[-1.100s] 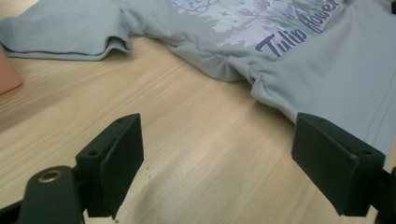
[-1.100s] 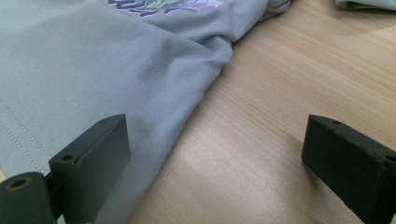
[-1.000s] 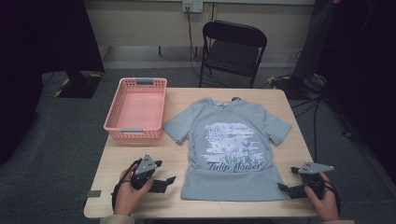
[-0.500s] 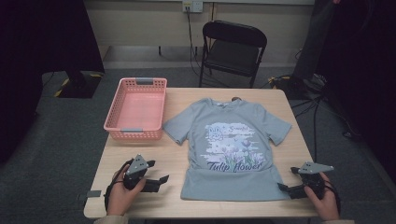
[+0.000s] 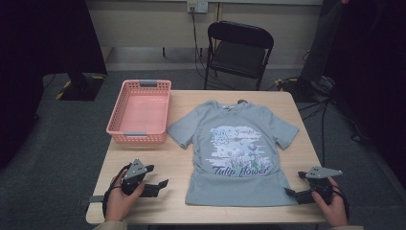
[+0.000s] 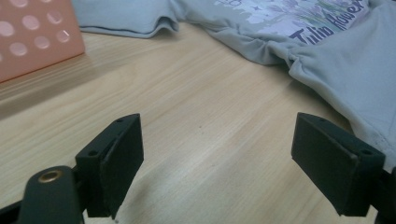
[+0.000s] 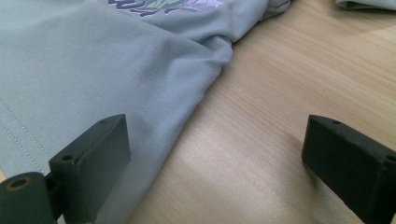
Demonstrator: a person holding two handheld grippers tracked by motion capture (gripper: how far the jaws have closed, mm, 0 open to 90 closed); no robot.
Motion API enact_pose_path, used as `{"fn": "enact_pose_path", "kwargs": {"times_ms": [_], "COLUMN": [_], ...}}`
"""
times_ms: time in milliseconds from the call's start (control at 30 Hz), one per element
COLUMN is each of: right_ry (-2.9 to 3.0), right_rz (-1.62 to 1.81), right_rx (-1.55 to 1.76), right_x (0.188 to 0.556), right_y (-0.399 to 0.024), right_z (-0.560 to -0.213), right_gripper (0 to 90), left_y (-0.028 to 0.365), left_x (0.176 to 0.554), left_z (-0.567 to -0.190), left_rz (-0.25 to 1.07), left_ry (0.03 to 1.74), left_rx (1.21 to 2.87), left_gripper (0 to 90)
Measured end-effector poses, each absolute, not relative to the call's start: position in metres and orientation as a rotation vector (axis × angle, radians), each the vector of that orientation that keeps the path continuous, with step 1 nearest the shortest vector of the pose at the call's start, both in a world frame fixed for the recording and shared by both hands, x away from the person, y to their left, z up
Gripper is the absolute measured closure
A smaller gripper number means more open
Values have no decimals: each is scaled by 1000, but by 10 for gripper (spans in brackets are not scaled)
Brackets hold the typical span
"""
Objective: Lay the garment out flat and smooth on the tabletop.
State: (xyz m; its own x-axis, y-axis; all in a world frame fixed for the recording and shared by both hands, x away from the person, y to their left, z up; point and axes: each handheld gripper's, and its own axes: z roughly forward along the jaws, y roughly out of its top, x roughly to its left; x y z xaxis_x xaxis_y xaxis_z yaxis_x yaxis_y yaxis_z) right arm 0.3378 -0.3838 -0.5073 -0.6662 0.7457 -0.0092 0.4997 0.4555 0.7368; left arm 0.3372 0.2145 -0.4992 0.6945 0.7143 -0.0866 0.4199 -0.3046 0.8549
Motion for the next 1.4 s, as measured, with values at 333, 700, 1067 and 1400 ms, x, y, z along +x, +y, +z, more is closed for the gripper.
{"fn": "enact_pose_path", "kwargs": {"times_ms": [333,700,1067,1400], "right_ry": [2379,2379,2379,2379], "right_rz": [1040,1039,1038,1038], "right_rx": [1059,1059,1059,1059], "right_x": [338,338,338,338], "right_y": [-384,-384,-384,-384], "right_z": [-507,-507,-507,-507], "right_gripper": [67,67,67,68], "left_y": [222,226,228,229], "left_x": [337,337,338,338], "left_z": [-504,-509,-513,-516], "left_rz": [402,399,408,434], "left_ry": [896,917,950,917], "left_rx": [1967,1973,1993,2005], "left_gripper": [172,172,173,162]}}
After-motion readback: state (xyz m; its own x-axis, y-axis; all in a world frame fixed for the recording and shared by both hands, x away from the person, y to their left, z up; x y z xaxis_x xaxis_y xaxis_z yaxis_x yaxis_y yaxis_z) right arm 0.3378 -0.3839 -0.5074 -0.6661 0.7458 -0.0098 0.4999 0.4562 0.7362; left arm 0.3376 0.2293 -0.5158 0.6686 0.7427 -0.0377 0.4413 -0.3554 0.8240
